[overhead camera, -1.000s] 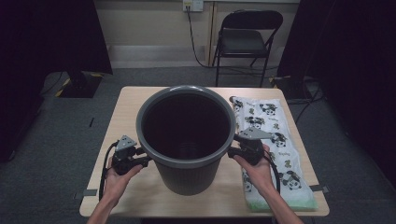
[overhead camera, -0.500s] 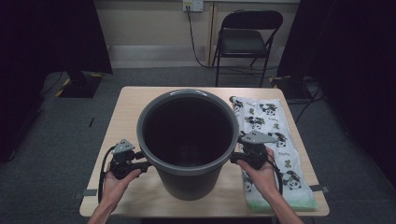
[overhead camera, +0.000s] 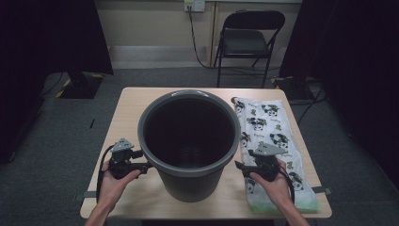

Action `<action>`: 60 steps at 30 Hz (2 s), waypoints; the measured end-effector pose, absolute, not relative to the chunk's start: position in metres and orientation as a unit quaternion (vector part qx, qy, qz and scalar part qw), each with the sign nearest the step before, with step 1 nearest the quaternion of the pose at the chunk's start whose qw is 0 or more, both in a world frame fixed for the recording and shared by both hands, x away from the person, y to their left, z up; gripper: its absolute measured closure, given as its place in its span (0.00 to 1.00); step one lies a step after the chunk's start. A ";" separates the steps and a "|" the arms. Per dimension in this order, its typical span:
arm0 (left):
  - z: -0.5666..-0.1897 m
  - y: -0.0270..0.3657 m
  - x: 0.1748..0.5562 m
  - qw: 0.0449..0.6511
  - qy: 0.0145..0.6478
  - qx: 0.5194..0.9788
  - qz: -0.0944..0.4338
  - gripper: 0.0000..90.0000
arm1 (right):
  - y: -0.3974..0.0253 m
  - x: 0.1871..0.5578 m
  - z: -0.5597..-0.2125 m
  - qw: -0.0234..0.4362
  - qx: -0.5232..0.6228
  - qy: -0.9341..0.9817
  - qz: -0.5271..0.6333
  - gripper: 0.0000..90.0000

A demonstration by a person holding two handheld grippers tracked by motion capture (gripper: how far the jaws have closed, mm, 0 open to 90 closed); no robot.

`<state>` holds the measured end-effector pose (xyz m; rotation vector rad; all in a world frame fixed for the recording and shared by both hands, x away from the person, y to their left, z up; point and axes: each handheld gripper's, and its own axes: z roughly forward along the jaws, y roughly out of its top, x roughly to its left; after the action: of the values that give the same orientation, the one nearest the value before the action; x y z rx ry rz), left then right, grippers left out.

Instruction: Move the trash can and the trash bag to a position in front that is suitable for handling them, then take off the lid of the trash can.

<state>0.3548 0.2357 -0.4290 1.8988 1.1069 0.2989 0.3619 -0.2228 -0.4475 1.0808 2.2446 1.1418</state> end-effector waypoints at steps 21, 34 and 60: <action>-0.393 0.257 0.359 0.475 0.425 0.765 0.097 0.41 | -0.226 0.362 -0.498 0.182 0.398 0.822 0.364 0.35; -0.332 0.266 0.357 0.519 0.396 0.751 0.103 0.47 | -0.227 0.362 -0.499 0.185 0.395 0.820 0.370 0.34; -0.245 0.268 0.356 0.511 0.404 0.749 0.120 0.58 | -0.227 0.362 -0.499 0.184 0.394 0.821 0.370 0.34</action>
<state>0.3562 0.2681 -0.2448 1.8019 0.9721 0.2892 0.3618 -0.2271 -0.4995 1.1112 2.3143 1.0445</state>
